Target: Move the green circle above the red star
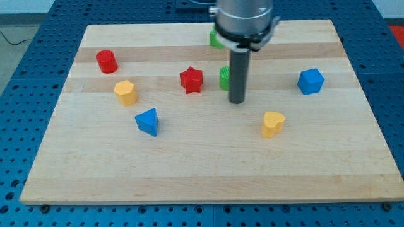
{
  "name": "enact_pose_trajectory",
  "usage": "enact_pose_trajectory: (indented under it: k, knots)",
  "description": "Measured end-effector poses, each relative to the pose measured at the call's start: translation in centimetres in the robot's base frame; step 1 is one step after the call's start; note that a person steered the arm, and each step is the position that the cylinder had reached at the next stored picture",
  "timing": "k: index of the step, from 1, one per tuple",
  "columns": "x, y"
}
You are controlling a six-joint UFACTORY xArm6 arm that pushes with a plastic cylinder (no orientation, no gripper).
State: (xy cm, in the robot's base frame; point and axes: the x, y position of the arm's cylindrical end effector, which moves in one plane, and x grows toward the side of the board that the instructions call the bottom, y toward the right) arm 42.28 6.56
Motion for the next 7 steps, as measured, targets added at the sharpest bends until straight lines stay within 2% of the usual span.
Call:
enact_pose_trajectory:
  k: [1, 2, 3, 4, 5, 6, 7]
  knots:
    - [-3.6, 0.8]
    - [-7.5, -2.1]
    - [-8.7, -2.8]
    - [-5.6, 0.3]
    - [-3.0, 0.1]
    - [-3.7, -4.5]
    - [-7.3, -7.2]
